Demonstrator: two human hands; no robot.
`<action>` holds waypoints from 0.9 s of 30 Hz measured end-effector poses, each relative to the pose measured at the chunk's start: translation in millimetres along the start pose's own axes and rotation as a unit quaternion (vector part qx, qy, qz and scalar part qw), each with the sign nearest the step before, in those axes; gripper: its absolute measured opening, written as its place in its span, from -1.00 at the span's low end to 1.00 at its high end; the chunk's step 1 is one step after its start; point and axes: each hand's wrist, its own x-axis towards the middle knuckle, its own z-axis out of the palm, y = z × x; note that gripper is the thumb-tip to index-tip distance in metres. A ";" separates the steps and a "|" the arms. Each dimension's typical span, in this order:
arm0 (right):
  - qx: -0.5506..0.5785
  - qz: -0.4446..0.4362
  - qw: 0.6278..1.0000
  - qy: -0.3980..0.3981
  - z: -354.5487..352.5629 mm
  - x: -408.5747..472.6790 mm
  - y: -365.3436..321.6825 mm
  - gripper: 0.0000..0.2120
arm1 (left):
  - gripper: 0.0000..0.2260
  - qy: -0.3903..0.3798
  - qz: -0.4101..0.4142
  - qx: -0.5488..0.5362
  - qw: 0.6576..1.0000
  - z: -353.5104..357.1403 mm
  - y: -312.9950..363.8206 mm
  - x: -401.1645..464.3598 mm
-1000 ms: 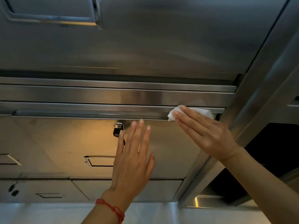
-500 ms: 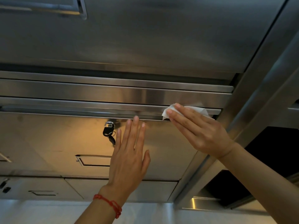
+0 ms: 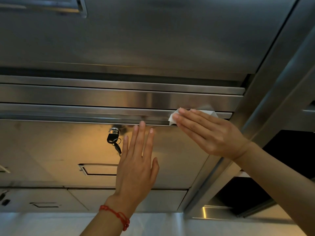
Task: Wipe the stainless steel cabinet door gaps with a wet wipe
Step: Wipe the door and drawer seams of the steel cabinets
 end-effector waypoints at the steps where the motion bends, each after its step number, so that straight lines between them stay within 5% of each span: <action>1: 0.002 -0.006 1.000 -0.002 -0.2 1.2 0.8 -0.72 | -0.44 0.002 0.001 0.000 1.000 0.0 0.0 0.1; 27: 0.016 0.005 1.000 0.004 -2.3 -5.4 3.1 -0.74 | -0.42 0.004 -0.008 0.009 1.000 -1.9 1.6 0.5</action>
